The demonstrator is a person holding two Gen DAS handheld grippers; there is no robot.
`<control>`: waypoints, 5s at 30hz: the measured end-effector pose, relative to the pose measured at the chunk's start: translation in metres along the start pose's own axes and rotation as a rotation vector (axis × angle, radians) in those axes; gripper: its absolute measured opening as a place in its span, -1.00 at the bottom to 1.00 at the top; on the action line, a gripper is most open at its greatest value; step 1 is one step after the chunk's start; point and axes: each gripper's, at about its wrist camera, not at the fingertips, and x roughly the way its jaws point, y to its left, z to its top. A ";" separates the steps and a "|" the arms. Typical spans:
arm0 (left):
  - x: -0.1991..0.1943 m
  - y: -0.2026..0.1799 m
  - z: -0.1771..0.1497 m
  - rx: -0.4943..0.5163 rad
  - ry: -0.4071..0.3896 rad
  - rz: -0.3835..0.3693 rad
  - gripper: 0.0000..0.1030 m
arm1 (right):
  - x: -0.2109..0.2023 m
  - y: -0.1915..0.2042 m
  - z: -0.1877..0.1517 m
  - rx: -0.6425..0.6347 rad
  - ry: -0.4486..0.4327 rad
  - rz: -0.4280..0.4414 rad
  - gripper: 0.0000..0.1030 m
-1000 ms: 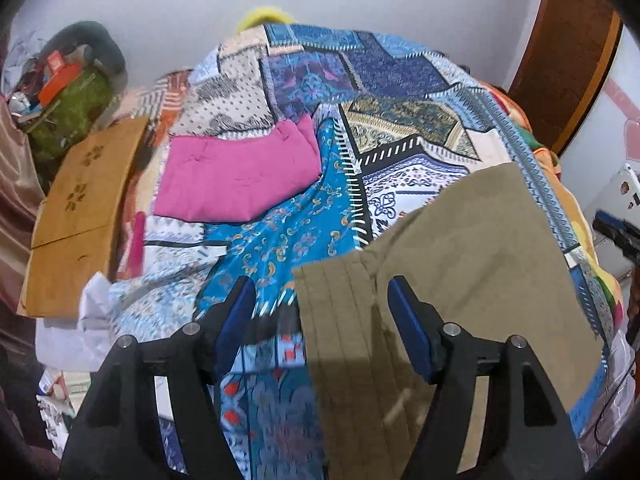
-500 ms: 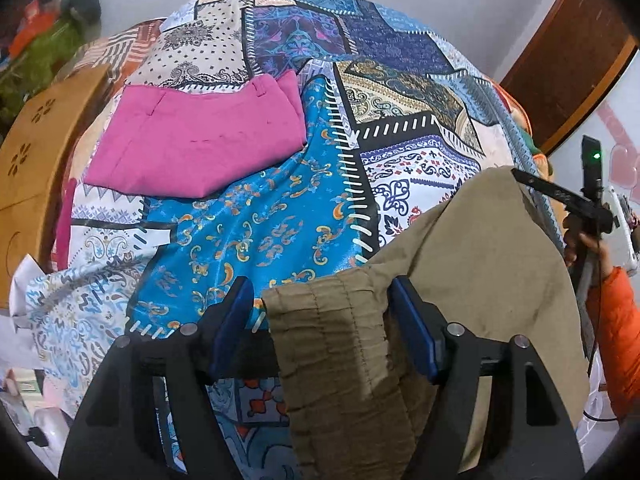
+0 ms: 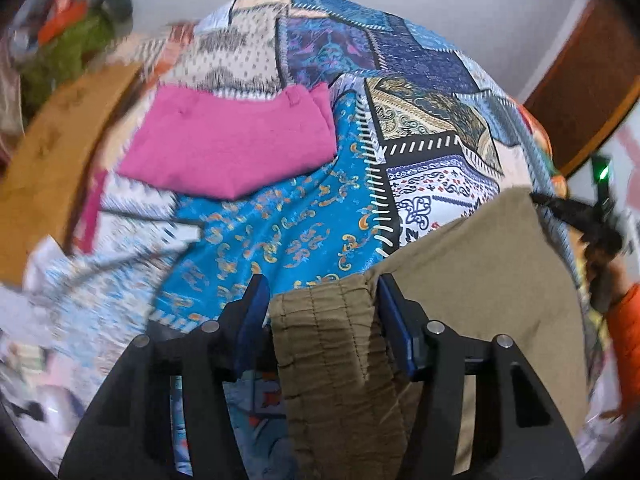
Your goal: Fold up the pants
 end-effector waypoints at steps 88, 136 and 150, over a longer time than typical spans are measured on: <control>-0.041 -0.003 -0.112 -0.411 0.055 -0.475 0.70 | -0.129 0.172 -0.136 -0.130 -0.095 0.360 0.67; -0.093 -0.211 -0.043 0.268 -0.104 -0.145 -0.50 | -0.150 0.080 -0.195 0.213 -0.134 0.325 0.65; -0.063 -0.250 -0.073 0.402 0.048 -0.244 0.04 | -0.189 0.041 -0.203 0.283 -0.210 0.278 0.65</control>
